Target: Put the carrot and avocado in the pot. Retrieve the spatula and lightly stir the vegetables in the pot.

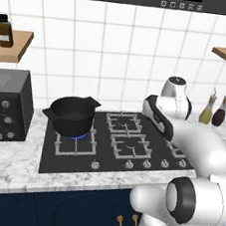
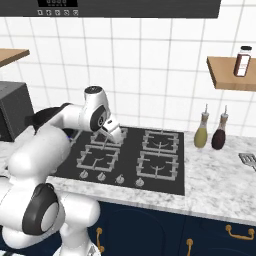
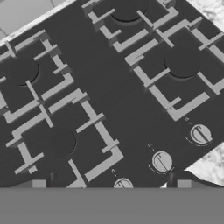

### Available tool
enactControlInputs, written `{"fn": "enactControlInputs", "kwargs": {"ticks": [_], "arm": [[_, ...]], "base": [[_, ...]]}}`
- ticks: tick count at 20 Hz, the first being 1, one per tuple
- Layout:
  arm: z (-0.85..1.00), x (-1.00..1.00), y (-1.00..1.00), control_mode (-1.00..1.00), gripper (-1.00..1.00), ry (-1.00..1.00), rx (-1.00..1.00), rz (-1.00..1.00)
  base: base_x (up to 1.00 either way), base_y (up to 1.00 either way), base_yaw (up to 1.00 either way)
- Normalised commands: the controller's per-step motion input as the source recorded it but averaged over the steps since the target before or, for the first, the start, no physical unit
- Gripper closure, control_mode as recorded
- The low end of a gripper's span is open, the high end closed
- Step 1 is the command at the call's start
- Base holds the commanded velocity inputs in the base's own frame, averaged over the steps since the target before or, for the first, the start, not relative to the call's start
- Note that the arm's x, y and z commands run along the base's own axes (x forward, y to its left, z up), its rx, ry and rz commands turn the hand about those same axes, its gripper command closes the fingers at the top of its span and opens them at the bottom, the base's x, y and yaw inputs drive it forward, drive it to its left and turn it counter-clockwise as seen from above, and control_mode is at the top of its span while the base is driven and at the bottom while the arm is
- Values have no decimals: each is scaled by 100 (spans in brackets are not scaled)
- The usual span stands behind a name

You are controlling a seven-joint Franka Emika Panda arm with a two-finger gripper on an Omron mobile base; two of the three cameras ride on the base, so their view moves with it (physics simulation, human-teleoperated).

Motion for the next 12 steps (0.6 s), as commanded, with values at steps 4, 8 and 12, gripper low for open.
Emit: {"fn": "enactControlInputs", "kwargs": {"ticks": [4,8,12], "arm": [[0,6,-3,-100,-100,2,0,0],[0,0,-21,-100,-100,2,1,0],[0,0,-11,100,-100,0,0,0]], "base": [[0,0,0],[0,0,0],[-2,-72,0]]}}
